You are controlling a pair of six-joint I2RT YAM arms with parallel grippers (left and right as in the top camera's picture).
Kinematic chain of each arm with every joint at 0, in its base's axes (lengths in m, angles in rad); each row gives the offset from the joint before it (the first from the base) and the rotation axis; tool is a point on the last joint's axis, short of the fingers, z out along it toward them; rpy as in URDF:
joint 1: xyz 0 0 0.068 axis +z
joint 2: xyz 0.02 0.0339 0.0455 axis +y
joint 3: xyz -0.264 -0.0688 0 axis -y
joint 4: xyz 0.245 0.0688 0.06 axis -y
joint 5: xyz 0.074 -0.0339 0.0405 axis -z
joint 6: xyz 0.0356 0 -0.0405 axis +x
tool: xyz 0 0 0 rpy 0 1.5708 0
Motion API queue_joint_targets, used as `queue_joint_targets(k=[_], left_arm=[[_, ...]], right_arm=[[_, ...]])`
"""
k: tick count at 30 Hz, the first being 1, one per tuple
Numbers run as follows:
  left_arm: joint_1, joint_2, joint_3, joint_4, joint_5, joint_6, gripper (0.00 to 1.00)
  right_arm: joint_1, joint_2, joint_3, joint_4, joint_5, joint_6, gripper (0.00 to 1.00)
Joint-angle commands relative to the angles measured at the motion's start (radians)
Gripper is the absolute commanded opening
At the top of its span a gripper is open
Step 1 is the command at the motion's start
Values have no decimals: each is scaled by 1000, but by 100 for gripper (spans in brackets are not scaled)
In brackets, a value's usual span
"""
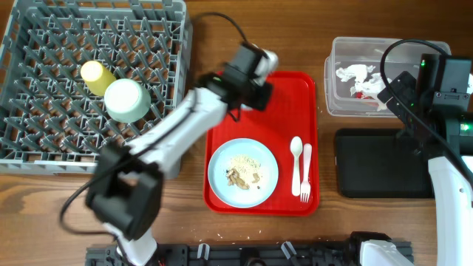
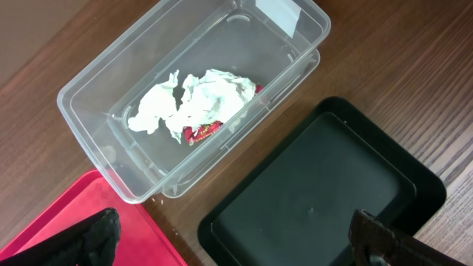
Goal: Sort waste into correct bins and load items into the dishwasher rack
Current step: 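Grasp the small bowl and carry it left into the rack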
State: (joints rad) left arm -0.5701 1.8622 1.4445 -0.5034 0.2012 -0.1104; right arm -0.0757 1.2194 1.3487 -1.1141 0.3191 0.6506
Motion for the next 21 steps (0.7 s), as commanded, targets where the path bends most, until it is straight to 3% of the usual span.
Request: queue_joint_targets(k=[1,6,12,16,21], left_arm=[[177,-134,9,44,296,-53,4],[422,-138,9,144,580,-214,4],[653,-77,9,229,688,-329,4],[725,-16,9,352,825,-397,4],[760,71,9,455,835,-475,4]], right_arm=[[-3,3,-1,2,20,4,100],[-3,3,-1,2,20,4,100],[-3,3,-1,2,20,4,100],[-3,3,-1,2,20,4,100],[-3,3,-1,2,20,4,100]])
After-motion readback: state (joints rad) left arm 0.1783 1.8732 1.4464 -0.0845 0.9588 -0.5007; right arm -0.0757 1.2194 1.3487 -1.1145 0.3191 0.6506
